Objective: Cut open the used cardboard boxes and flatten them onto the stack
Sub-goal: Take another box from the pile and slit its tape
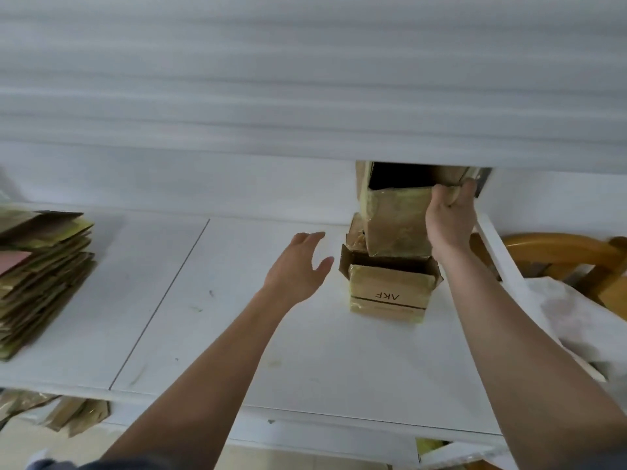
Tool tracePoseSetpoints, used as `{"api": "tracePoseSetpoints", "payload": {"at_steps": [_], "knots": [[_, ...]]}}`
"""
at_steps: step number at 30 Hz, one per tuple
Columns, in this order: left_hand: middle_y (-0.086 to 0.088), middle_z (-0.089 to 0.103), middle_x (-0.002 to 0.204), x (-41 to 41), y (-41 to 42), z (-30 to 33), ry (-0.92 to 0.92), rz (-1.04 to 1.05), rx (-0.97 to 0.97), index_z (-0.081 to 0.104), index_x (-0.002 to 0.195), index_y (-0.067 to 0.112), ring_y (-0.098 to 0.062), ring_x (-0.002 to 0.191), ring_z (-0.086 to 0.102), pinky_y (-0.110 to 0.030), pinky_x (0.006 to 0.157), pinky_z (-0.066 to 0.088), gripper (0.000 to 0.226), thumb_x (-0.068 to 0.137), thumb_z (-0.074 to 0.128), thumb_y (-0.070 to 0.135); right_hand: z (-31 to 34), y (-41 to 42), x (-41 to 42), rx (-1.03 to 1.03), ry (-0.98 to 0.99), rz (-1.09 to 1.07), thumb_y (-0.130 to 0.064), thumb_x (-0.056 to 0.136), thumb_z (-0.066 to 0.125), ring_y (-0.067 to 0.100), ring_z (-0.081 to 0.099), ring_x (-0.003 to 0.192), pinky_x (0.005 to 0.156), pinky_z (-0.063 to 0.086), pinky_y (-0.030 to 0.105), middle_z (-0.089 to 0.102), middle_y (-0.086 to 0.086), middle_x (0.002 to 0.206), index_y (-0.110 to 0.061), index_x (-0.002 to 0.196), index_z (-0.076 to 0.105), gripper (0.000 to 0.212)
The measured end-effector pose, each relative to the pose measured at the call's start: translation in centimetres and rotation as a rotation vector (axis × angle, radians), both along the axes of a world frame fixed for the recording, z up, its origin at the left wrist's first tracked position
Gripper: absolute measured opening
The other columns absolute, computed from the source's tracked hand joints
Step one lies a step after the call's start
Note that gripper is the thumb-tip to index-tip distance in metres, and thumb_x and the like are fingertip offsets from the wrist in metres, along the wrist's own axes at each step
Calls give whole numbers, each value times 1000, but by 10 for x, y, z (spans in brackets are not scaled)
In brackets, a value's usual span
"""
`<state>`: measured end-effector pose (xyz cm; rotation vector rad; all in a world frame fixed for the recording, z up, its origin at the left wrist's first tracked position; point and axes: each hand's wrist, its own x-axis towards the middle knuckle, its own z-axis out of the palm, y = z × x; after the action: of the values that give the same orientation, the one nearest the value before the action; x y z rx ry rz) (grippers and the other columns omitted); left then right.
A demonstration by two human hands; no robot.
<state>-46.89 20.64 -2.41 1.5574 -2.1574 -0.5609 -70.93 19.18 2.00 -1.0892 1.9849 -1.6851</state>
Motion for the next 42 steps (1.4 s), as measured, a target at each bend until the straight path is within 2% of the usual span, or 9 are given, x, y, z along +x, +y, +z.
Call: {"api": "tracePoseSetpoints", "payload": {"at_steps": [7,11,14,18,21,27,30,35,42], "knots": [[9,33,155,25,2,28,842,52,226,6,151,49,-9,132,46,-36,108,40,99,71,57,79,11,13,95,-148,62,232,-20,103,38,10,53,78,51,39,6,62,2,83,-9,141,41,40],[7,55,136,66,-6,35,959,383,109,31,146,35,-17,124,54,-49,103,46,59,94,45,59,6,10,146,-94,84,455,-25,102,44,-4,50,51,53,36,13,49,-9,61,-17,114,47,15],[-2,62,121,109,-11,32,1000,632,91,50,126,24,-24,108,61,-48,88,55,34,104,31,40,-3,10,173,-26,7,750,-46,98,55,-9,61,97,77,44,9,65,-16,105,-33,117,50,24],[-10,62,105,165,-6,18,1342,831,316,52,116,10,-29,84,66,-40,53,59,28,105,30,23,-28,3,196,187,96,725,-65,85,60,15,34,138,110,36,40,42,-7,142,-44,142,34,66],[-20,69,96,198,10,0,1512,838,552,63,111,-1,-37,80,70,-45,61,59,29,100,37,7,-45,6,216,446,-188,840,-76,65,70,24,32,143,95,47,47,27,-3,157,-62,144,9,100],[-13,54,111,220,39,-36,994,1029,817,46,125,12,-35,95,63,-46,86,56,71,86,46,72,-80,4,260,384,-365,806,-37,85,75,12,66,101,84,58,42,64,-4,118,-55,122,39,54],[-17,34,139,227,42,-36,865,1479,260,29,142,5,-38,123,41,-50,106,36,65,97,48,48,-91,3,266,376,-402,784,-22,87,74,15,67,96,88,58,41,63,2,113,-46,121,41,53],[-8,45,138,239,45,-10,523,895,-516,54,133,14,-23,130,36,-43,111,26,34,102,42,24,-99,3,265,302,-376,787,-7,87,72,15,66,100,89,58,44,62,3,118,-35,118,50,48],[5,61,104,244,43,11,392,866,83,58,127,25,-24,122,53,-64,116,3,70,94,13,69,-70,3,281,-116,207,958,12,84,66,-13,48,114,100,44,16,48,9,134,-27,126,59,58]]}}
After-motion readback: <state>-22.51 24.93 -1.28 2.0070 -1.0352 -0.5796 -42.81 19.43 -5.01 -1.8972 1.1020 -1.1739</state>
